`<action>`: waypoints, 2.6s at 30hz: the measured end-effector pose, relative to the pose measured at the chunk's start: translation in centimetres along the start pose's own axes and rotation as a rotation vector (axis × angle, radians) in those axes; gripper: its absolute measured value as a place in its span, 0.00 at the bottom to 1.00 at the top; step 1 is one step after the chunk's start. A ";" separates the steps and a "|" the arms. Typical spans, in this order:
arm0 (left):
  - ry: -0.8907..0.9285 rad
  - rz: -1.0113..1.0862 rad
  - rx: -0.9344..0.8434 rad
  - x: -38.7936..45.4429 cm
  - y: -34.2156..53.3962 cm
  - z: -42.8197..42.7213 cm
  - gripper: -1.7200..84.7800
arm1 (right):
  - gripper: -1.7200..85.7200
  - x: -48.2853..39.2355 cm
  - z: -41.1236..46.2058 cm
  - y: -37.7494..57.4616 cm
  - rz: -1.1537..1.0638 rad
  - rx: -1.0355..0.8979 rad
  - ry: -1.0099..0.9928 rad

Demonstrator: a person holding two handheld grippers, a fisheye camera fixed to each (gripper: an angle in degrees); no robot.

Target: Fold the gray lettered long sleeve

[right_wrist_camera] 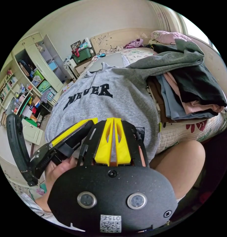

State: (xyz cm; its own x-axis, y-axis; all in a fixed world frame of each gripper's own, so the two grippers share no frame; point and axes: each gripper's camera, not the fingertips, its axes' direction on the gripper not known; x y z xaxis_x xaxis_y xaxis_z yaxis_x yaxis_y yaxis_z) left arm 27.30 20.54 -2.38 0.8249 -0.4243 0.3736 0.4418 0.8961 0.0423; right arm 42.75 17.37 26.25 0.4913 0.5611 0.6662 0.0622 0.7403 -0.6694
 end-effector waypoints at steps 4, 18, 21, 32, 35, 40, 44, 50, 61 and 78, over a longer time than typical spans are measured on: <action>-0.111 -0.043 -0.038 0.2 -0.8 2.1 0.04 | 0.02 -2.5 3.2 -1.5 0.057 -0.042 0.122; 0.046 -0.150 -0.061 -2.8 -2.2 6.4 0.02 | 0.01 -4.8 10.7 -1.5 0.137 0.009 0.137; 0.098 -0.184 -0.073 -4.1 -2.8 6.9 0.01 | 0.02 -7.1 12.8 -1.6 0.055 0.005 0.237; 0.189 -0.354 -0.140 -7.7 -5.5 8.4 0.01 | 0.05 -9.1 17.5 -3.5 -0.039 -0.031 0.332; 0.189 -0.351 -0.135 -8.1 -5.9 8.6 0.01 | 0.02 -8.8 18.2 -3.3 -0.032 -0.020 0.323; 0.168 -0.327 -0.141 -8.3 -6.9 8.8 0.01 | 0.01 -8.0 19.3 -3.4 -0.012 -0.026 0.296; 0.204 -0.377 -0.164 -9.3 -7.5 9.2 0.01 | 0.01 -8.9 20.3 -4.4 -0.058 -0.063 0.347; 0.223 -0.383 -0.187 -10.1 -8.6 9.5 0.01 | 0.01 -8.9 21.4 -5.1 -0.043 -0.077 0.363; 0.237 -0.372 -0.186 -10.7 -9.6 9.9 0.01 | 0.01 -8.3 22.6 -6.2 -0.037 -0.069 0.371; 0.241 -0.368 -0.192 -10.8 -10.8 10.3 0.01 | 0.01 -7.2 23.6 -9.1 -0.031 -0.071 0.376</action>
State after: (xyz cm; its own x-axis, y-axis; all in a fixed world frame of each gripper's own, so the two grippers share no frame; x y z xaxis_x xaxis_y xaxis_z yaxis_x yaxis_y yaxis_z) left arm 10.03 16.75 2.65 0.6501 -0.7470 0.1393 0.7579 0.6505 -0.0487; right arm 18.20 15.36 35.28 0.7719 0.3543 0.5278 0.1352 0.7198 -0.6809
